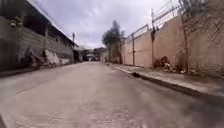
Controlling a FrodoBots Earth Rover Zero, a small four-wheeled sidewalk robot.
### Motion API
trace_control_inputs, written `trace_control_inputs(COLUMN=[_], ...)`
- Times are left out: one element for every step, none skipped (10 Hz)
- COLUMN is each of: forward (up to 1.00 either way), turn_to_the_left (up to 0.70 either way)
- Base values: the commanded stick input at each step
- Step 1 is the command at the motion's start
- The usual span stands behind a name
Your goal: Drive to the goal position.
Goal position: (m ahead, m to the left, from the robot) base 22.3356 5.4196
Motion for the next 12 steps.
trace_control_inputs(forward=[1.0, 1.0, 1.0, 1.0, 1.0, 1.0, 1.0, 1.0, 1.0, 1.0, 1.0, 1.0], turn_to_the_left=[0.32, 0.11, 0.0, 0.0, 0.0, 0.0, 0.03, 0.03, 0.03, 0.03, 0.03, 0.01])
